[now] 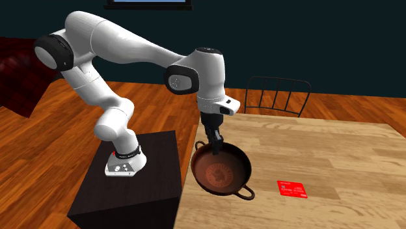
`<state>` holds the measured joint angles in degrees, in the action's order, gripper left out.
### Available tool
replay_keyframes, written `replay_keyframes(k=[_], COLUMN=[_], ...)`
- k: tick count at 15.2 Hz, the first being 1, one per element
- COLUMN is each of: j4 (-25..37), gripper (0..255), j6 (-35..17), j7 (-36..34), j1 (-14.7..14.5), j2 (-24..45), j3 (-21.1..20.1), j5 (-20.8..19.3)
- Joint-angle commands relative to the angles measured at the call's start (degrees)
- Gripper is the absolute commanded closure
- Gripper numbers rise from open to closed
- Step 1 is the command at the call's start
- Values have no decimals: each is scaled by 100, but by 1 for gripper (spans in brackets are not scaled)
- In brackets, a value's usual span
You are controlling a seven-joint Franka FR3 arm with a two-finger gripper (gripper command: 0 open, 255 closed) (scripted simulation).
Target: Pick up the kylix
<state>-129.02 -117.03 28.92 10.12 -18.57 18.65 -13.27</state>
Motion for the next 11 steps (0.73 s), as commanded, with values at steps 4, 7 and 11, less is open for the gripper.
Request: replay_keyframes(k=[4, 7, 11], j4=[123, 324, 606], gripper=[255, 255, 255], j6=[159, 392, 700], j7=[15, 38, 71], j1=[-3, -12, -23], j2=[-27, -61, -88], j3=[-14, -37, -65], j5=[7, 24, 48])
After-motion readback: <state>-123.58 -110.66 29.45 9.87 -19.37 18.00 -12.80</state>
